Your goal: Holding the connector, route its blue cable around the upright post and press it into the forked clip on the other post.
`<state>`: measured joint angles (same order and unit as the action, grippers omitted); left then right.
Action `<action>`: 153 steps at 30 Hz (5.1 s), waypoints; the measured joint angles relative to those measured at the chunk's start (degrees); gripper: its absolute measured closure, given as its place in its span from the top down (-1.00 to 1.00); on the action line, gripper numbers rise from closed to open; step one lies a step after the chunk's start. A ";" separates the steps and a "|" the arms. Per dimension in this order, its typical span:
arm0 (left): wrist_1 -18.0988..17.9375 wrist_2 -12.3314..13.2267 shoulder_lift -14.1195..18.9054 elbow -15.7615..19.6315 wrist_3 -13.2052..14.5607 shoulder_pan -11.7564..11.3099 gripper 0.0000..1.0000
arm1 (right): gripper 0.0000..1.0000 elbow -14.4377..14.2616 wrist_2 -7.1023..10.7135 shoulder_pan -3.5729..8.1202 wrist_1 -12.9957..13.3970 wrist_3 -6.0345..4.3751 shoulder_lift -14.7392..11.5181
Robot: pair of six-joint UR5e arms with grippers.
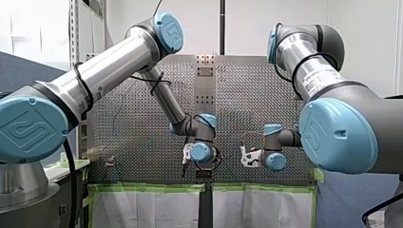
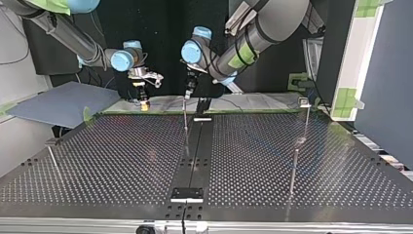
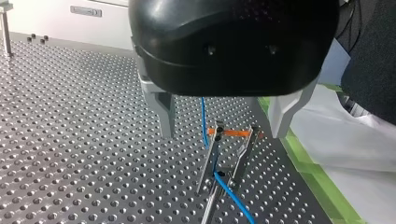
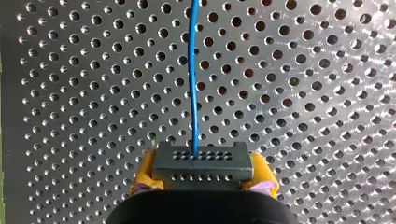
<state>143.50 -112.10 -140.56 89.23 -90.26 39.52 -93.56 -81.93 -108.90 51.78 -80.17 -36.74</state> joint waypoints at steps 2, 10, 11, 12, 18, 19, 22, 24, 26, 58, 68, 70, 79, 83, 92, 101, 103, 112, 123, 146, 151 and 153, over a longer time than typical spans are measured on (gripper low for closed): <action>0.01 0.00 0.00 -0.01 0.00 -0.02 1.00 | -0.86 0.00 0.00 -0.01 -0.03 0.00 0.00; 0.16 0.05 0.05 0.00 0.08 -0.10 1.00 | -0.86 -0.01 0.00 -0.04 -0.09 0.07 -0.01; 0.18 0.06 0.05 -0.01 0.08 -0.10 1.00 | -0.86 -0.01 0.00 -0.04 -0.09 0.06 -0.01; 0.20 0.06 0.05 -0.01 0.08 -0.11 1.00 | -0.86 -0.01 0.00 -0.04 -0.09 0.05 -0.01; 1.17 -0.20 0.06 -0.01 0.26 -0.19 1.00 | -0.86 -0.01 0.00 -0.04 -0.10 0.07 -0.02; 1.73 -0.46 0.06 0.00 0.43 -0.23 1.00 | -0.86 -0.01 0.00 -0.06 -0.10 0.07 -0.02; 3.17 -1.09 0.10 0.03 1.01 -0.32 1.00 | -0.86 0.00 0.00 -0.08 -0.10 0.05 -0.02; 4.05 -1.29 0.23 0.06 1.58 -0.27 1.00 | -0.86 0.00 0.00 -0.10 -0.09 0.04 -0.03; 5.01 -1.42 0.73 0.35 2.25 -0.05 1.00 | -0.86 0.00 0.00 -0.11 -0.09 0.04 -0.01; 7.10 -1.85 17.64 17.01 -0.20 0.41 1.00 | -0.86 0.00 -0.09 -0.01 -0.82 -0.42 0.01; 5.76 1.82 22.82 22.19 0.28 0.79 1.00 | -0.86 0.00 -0.09 -0.10 -0.70 -0.44 0.02; 5.55 2.46 23.88 23.26 -0.68 0.77 1.00 | -0.86 0.00 -0.09 -0.11 -0.67 -0.51 0.02; 5.19 3.05 28.69 28.07 -4.58 0.48 1.00 | -0.86 0.00 0.34 -0.14 -0.74 -0.69 0.02; 3.97 3.00 30.79 30.18 -5.02 0.23 1.00 | -0.86 0.00 0.42 -0.20 -0.89 -0.70 0.02; -0.54 3.20 35.53 34.90 -8.65 -0.60 1.00 | -0.86 0.00 0.41 -0.31 -1.22 -0.70 0.01; -3.87 3.50 40.83 40.20 -9.91 -0.96 1.00 | -0.86 0.00 0.20 -0.72 -2.10 -0.63 0.00; -3.99 3.51 41.85 41.23 -9.92 -1.04 1.00 | -0.86 -0.01 0.18 -0.79 -2.16 -0.62 -0.02; -4.11 3.56 46.59 44.28 -9.19 -1.40 1.00 | -0.86 0.00 0.10 -0.90 -2.18 -0.68 0.01; -7.75 3.51 52.19 44.42 -6.63 -1.48 1.00 | -0.86 -0.01 0.09 -0.96 -2.05 -0.93 0.02; -8.31 1.51 51.19 44.61 -5.40 -1.56 1.00 | -0.86 -0.03 -4.16 -0.07 -4.03 -0.42 -2.10; -8.28 1.43 51.17 44.61 -5.37 -1.65 1.00 | -0.86 -0.06 -5.11 -0.28 -6.11 -0.54 -4.65; -8.27 1.42 51.17 44.60 -5.37 -1.68 1.00 | -0.86 -0.08 -5.23 -0.27 -7.01 -0.78 -5.64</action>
<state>135.23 -110.68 -89.39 133.84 -95.62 37.84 -93.64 -87.15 -109.17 44.78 -80.95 -42.38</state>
